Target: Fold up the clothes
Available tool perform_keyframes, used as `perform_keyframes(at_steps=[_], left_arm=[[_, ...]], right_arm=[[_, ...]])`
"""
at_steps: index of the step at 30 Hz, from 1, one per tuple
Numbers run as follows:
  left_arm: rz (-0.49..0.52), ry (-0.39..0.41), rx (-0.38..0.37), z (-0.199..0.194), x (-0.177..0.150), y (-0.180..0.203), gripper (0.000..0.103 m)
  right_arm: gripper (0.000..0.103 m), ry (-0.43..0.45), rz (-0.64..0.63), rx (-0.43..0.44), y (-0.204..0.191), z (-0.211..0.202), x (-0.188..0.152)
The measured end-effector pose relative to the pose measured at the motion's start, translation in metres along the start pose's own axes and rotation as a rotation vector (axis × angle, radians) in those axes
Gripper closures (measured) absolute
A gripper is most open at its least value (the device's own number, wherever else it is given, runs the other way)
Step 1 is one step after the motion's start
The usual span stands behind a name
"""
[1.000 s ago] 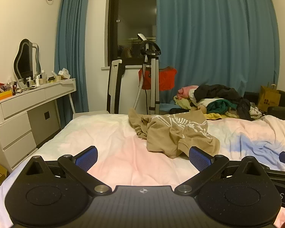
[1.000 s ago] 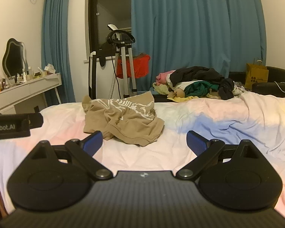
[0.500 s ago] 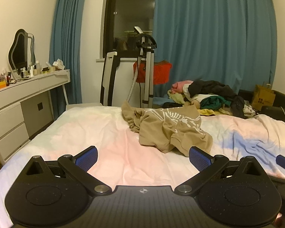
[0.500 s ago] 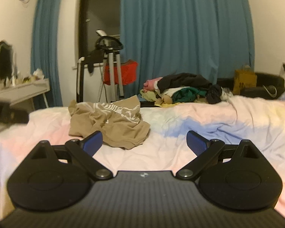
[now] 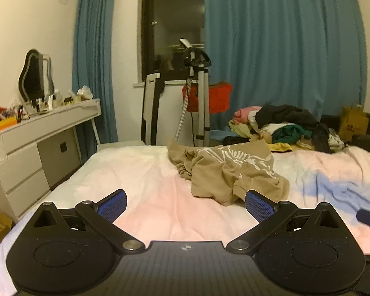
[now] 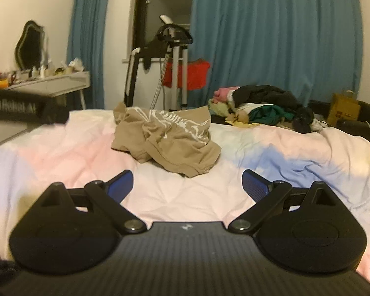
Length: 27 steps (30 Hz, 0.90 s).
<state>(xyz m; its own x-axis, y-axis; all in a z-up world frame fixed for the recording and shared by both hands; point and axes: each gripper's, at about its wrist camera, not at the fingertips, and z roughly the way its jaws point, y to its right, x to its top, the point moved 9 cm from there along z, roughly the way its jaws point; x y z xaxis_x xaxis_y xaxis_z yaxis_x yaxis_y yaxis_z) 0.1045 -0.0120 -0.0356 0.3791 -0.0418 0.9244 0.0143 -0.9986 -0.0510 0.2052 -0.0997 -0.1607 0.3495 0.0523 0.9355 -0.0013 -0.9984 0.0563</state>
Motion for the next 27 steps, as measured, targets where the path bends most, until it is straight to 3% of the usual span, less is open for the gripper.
perform_keyframes(at_steps=[2, 7, 10, 14, 16, 17, 21, 22, 24, 27], left_arm=[[-0.016, -0.013, 0.001, 0.006, 0.002, 0.001, 0.000], [-0.037, -0.046, -0.010, 0.025, 0.003, 0.008, 0.000], [-0.032, -0.068, -0.028, 0.038, 0.000, 0.014, 0.000], [0.010, -0.069, -0.028, 0.057, -0.005, 0.016, 0.000], [0.006, -0.092, -0.032, 0.068, -0.010, 0.012, 0.000], [-0.001, -0.105, -0.038, 0.074, -0.012, 0.010, 0.000], [-0.034, -0.129, -0.047, 0.092, -0.020, 0.001, 0.000], [-0.042, -0.140, -0.051, 0.096, -0.023, 0.000, 0.000], [-0.060, -0.173, -0.075, 0.103, -0.027, 0.001, 0.000], [-0.081, -0.188, -0.108, 0.103, -0.030, 0.001, 0.000]], right_arm=[[0.006, -0.019, -0.065, 0.032, 0.004, 0.010, 0.000], [0.006, 0.028, -0.092, 0.116, 0.003, 0.051, 0.009], [0.007, 0.034, -0.048, 0.118, 0.001, 0.088, 0.006], [0.007, -0.021, -0.133, 0.068, -0.007, 0.140, -0.013], [0.022, -0.068, -0.146, 0.053, -0.007, 0.162, -0.022], [0.038, -0.096, -0.142, 0.039, -0.004, 0.170, -0.026], [0.045, -0.158, -0.096, -0.013, 0.006, 0.189, -0.032], [0.045, -0.159, -0.089, -0.019, 0.007, 0.191, -0.031], [0.066, -0.124, -0.084, -0.031, 0.008, 0.187, -0.026], [0.081, -0.034, -0.066, -0.044, 0.012, 0.173, -0.013]])
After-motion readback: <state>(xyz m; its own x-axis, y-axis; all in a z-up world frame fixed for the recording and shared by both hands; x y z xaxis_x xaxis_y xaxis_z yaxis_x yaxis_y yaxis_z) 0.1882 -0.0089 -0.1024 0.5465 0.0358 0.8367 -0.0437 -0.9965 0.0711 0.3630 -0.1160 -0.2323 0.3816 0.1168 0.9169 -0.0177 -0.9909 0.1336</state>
